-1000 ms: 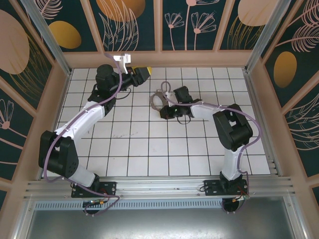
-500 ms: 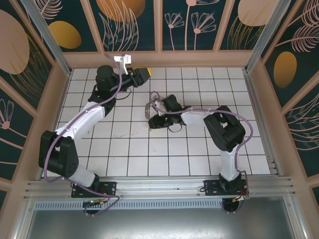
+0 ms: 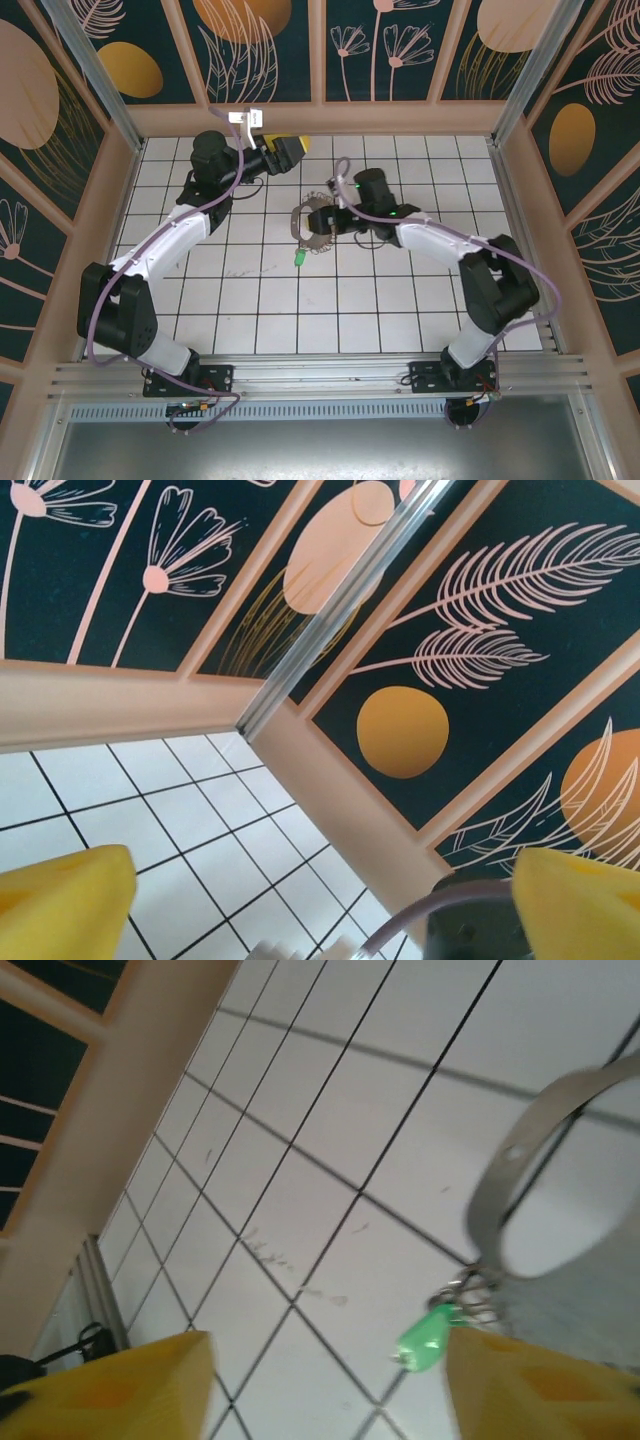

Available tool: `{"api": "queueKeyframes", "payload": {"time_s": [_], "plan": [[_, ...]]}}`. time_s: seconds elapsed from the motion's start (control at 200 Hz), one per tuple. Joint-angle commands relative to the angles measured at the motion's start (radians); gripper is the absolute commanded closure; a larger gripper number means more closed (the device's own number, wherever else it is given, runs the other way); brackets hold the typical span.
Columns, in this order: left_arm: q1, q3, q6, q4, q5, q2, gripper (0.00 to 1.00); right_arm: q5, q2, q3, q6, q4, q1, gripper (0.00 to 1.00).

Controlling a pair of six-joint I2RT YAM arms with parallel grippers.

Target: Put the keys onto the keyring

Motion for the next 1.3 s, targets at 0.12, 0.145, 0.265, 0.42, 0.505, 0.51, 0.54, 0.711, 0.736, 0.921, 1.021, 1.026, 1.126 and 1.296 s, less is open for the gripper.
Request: {"api": "queueKeyframes", "payload": {"time_s": [0.12, 0.145, 0.265, 0.42, 0.505, 0.51, 0.54, 0.711, 0.736, 0.921, 1.021, 1.026, 1.126, 1.296], "plan": [[0.007, -0.056, 0.163, -0.103, -0.242, -0.124, 0.01, 0.13, -0.207, -0.055, -0.081, -0.077, -0.181, 0.01], [0.007, -0.086, 0.181, -0.089, -0.285, -0.145, 0.01, 0.155, -0.23, -0.062, -0.087, -0.078, -0.204, 0.01], [0.007, -0.277, 0.298, 0.026, -0.49, -0.259, 0.01, 0.26, -0.318, -0.095, -0.079, -0.054, -0.347, 0.01], [0.007, -0.456, 0.473, 0.088, -0.748, -0.381, 0.01, 0.396, -0.401, -0.193, -0.031, 0.085, -0.525, 0.01], [0.007, -0.526, 0.531, 0.094, -0.84, -0.425, 0.02, 0.52, -0.433, -0.31, -0.055, 0.258, -0.554, 0.01], [0.007, -0.532, 0.535, 0.097, -0.846, -0.427, 0.01, 0.531, -0.434, -0.317, -0.057, 0.269, -0.553, 0.01], [0.008, -0.563, 0.554, 0.119, -0.879, -0.441, 0.01, 0.576, -0.443, -0.362, -0.076, 0.331, -0.554, 0.01], [0.075, -0.737, 0.618, 0.214, -0.975, -0.518, 0.01, 0.697, -0.429, -0.531, -0.196, 0.52, -0.564, 0.01], [0.09, -0.761, 0.621, 0.231, -0.982, -0.526, 0.01, 0.701, -0.421, -0.555, -0.206, 0.554, -0.567, 0.01], [0.175, -0.903, 0.656, 0.373, -1.014, -0.481, 0.01, 0.718, -0.318, -0.681, -0.222, 0.772, -0.58, 0.01], [0.213, -0.965, 0.658, 0.515, -0.985, -0.392, 0.01, 0.697, -0.254, -0.745, -0.25, 0.92, -0.58, 0.01], [0.217, -0.968, 0.658, 0.525, -0.984, -0.386, 0.01, 0.697, -0.251, -0.748, -0.25, 0.928, -0.579, 0.01], [0.245, -1.023, 0.641, 0.697, -0.957, -0.287, 0.01, 0.656, -0.231, -0.773, -0.279, 0.99, -0.581, 0.01], [0.275, -1.043, 0.654, 0.868, -0.874, -0.124, 0.01, 0.571, -0.121, -0.895, -0.285, 1.32, -0.597, 0.01]]}}
